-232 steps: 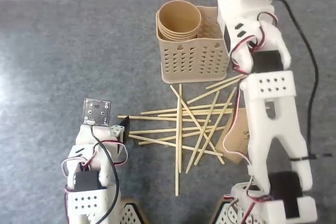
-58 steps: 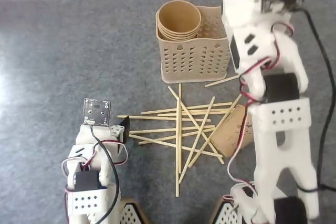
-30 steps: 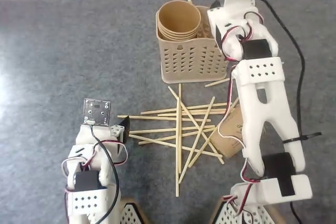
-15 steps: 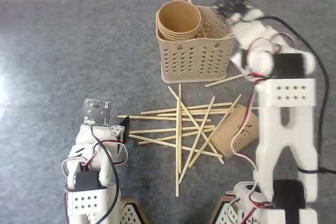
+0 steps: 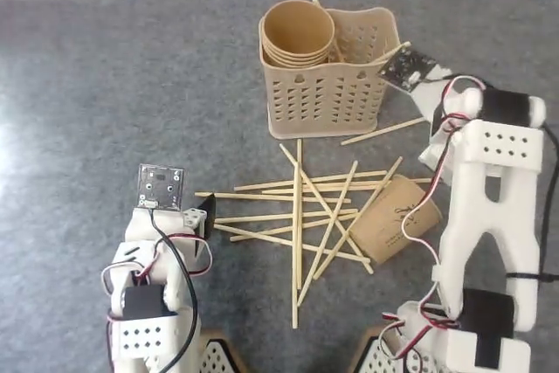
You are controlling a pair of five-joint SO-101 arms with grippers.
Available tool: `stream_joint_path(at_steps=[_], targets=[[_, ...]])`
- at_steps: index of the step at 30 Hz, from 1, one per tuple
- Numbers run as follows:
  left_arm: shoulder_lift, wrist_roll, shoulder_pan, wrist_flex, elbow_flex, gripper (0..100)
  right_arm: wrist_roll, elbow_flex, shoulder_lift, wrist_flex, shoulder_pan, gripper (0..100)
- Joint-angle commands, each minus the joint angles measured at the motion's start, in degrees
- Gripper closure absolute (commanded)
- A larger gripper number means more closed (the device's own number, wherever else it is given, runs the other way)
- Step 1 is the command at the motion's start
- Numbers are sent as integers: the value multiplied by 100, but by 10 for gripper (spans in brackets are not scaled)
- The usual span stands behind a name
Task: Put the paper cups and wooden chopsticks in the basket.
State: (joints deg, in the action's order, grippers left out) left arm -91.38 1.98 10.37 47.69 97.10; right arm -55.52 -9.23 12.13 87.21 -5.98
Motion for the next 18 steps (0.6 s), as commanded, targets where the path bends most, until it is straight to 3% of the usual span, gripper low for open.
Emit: stream_joint_path(at_steps=[1,7,18], targets=[[18,53,35,-97,-31,772,26,-387,13,-488,-66,851],[9,53,35,-123,-31,772,-53,-1380,75,-1095,40,851],[9,53,35,-114,-31,772,-62,-1600,84,-1086,75,851]])
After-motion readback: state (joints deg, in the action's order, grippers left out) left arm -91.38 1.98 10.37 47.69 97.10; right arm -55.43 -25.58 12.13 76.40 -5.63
